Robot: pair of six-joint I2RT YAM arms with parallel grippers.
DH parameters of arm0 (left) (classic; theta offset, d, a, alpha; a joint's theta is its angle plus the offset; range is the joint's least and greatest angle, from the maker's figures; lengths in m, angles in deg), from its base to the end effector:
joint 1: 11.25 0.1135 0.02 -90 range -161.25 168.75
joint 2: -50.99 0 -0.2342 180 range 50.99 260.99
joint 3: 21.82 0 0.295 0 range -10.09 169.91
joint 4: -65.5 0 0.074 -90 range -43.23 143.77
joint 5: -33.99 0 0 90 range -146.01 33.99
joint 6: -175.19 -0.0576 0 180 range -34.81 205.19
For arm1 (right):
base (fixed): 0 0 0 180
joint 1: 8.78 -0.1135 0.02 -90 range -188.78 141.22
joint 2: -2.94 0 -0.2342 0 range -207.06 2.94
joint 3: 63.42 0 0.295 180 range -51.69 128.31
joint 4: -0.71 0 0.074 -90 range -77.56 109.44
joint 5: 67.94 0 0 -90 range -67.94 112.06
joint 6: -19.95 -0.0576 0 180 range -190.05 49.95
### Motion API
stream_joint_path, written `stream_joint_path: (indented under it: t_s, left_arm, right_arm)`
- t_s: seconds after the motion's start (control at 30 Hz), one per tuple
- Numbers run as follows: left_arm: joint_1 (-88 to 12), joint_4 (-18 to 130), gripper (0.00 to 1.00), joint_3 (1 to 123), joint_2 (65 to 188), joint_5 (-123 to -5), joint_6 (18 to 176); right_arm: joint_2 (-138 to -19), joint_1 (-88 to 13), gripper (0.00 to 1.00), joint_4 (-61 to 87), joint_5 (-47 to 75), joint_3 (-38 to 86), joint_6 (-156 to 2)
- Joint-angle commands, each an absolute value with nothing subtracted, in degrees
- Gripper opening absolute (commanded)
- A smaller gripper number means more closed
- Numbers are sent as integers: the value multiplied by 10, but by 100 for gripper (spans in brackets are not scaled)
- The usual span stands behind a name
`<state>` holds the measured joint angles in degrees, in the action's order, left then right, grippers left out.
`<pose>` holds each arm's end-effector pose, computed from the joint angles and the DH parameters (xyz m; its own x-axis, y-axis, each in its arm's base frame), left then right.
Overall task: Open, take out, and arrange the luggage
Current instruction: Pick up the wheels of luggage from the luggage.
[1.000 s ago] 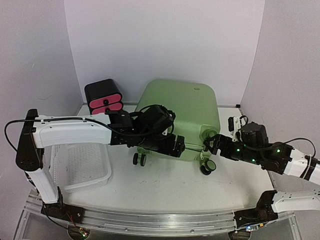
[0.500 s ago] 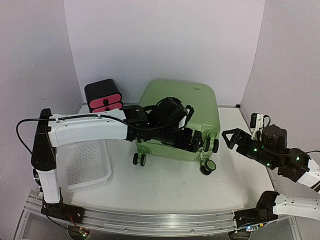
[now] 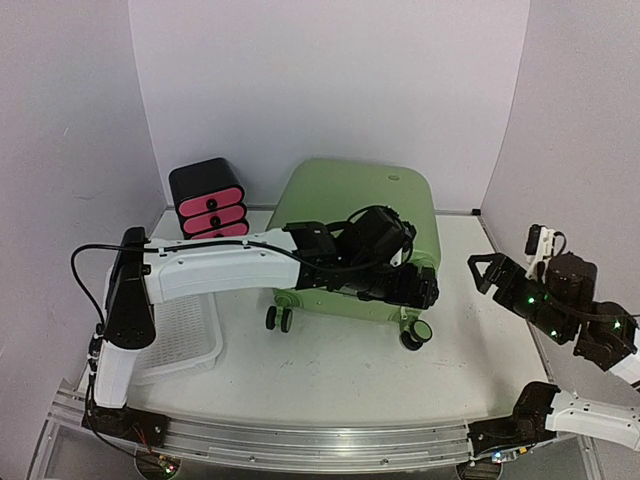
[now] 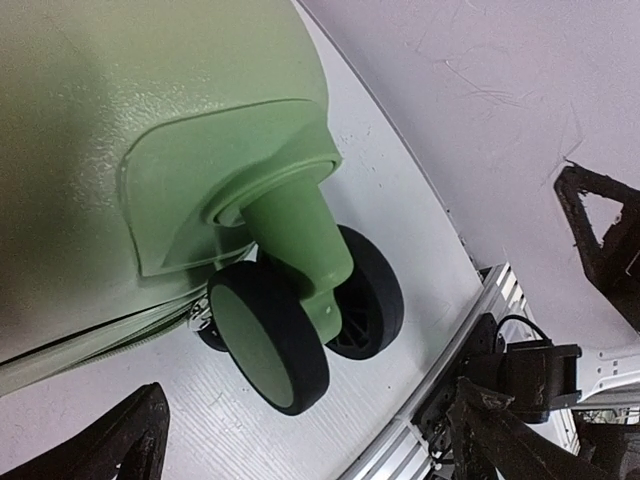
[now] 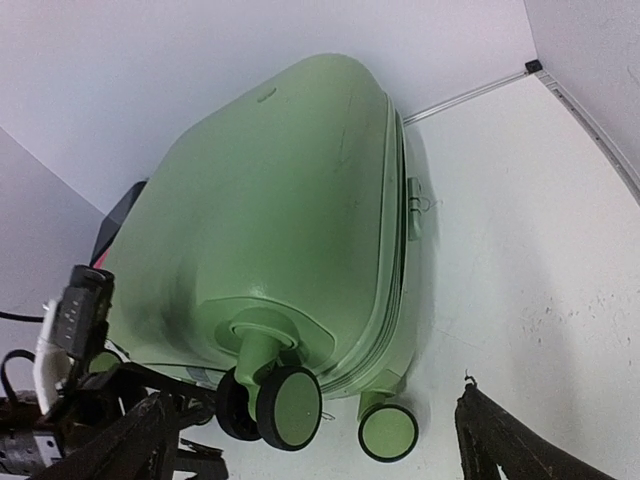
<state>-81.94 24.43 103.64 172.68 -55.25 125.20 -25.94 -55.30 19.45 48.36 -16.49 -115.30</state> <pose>0.1800 -0.5113 0.2524 -0.7579 0.2191 -0.6144 0.5913 0.6286 -0.5053 0.1706 0.1428 0.3165 -0.2513 0.6603 -0.7078 -0.2375 0.6668 0.7064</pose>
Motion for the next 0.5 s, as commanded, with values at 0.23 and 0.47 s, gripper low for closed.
stream_joint_path:
  t_s: [0.23,0.47]
  left_arm:
    - [-820,273,63,1117,1778,-536,1303]
    - [-813,290,30,1116,1783,-537,1306]
  right_arm:
    - [-205,-555,94,202,521,-141,-1146]
    - [-222,-555,94,203,498,-141,-1128]
